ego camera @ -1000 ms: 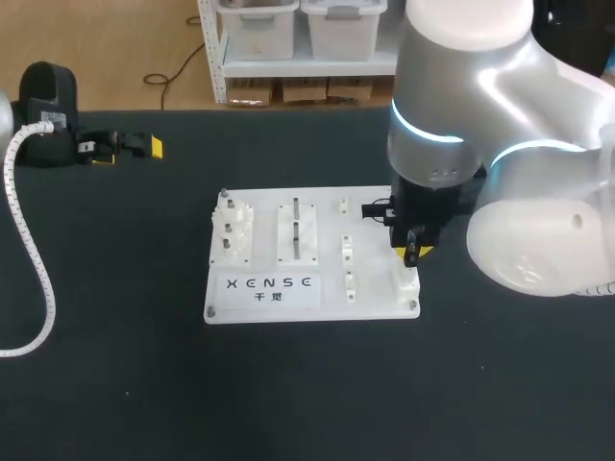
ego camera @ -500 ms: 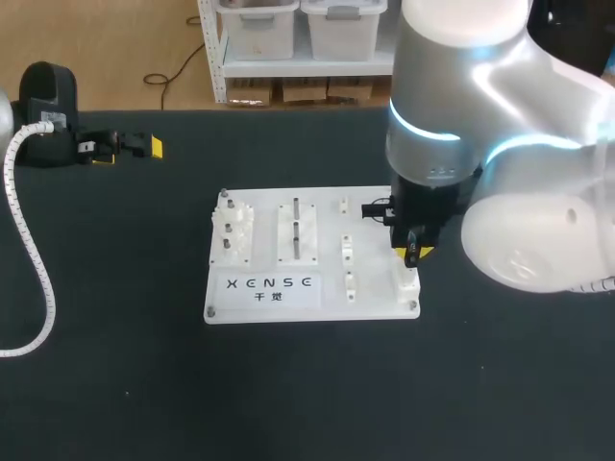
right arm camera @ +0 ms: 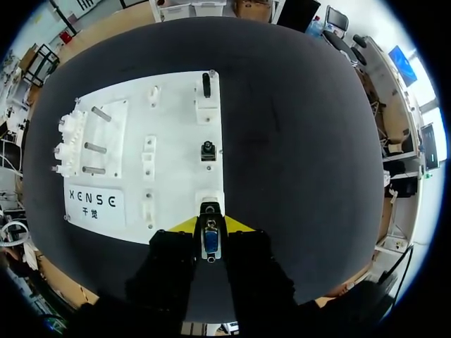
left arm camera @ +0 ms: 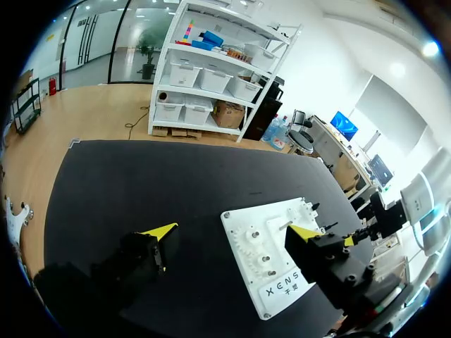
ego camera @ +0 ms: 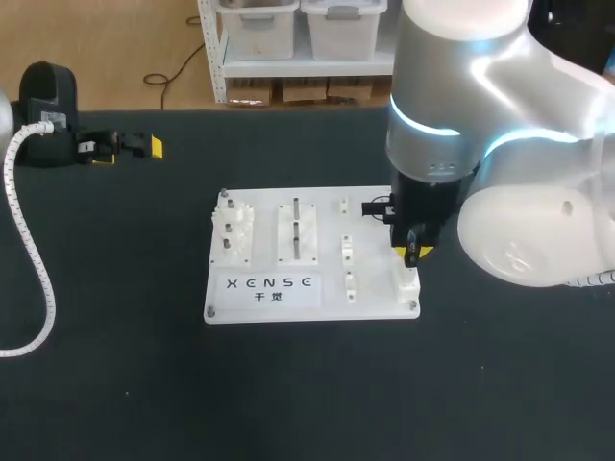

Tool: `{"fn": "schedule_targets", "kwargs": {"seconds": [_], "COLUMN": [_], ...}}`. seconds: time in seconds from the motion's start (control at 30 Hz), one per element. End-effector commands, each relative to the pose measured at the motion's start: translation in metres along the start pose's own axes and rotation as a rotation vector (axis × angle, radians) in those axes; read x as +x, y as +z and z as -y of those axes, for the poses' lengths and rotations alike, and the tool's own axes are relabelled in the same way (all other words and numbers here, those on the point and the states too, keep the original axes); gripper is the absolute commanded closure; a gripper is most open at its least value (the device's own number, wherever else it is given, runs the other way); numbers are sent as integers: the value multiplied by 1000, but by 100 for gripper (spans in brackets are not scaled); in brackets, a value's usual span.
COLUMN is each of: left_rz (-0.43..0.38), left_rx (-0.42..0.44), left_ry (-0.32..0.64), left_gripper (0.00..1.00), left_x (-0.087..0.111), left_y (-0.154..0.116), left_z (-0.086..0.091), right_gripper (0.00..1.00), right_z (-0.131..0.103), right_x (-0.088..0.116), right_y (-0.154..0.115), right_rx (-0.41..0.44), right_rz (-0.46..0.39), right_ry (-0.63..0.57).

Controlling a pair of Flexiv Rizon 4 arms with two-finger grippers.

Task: Insert the USB connector, Ethernet cable, and multi-pin plug into their matching sockets one by one.

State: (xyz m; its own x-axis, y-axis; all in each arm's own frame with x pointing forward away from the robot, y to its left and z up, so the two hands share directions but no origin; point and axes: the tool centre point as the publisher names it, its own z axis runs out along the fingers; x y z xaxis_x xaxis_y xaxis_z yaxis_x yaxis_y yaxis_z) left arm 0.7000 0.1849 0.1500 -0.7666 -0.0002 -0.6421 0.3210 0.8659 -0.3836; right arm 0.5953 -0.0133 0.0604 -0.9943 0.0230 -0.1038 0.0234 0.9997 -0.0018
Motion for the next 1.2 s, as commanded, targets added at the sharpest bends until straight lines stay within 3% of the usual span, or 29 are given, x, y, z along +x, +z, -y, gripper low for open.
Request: {"fn": "schedule_targets", "kwargs": {"seconds": [0.03,1.2], "left_rz": [0,0], "left_rx": [0,0], "left_ry": [0,0], "left_gripper": [0,0], "left_x": [0,0], "left_y": [0,0], "left_z": [0,0], "right_gripper": [100,100], "right_z": [0,1], "right_x": [0,3], "right_y": [3,-2], "right_rx": [-4,-6], "right_rz": [5,11], "right_ry": [-2,-10]}}
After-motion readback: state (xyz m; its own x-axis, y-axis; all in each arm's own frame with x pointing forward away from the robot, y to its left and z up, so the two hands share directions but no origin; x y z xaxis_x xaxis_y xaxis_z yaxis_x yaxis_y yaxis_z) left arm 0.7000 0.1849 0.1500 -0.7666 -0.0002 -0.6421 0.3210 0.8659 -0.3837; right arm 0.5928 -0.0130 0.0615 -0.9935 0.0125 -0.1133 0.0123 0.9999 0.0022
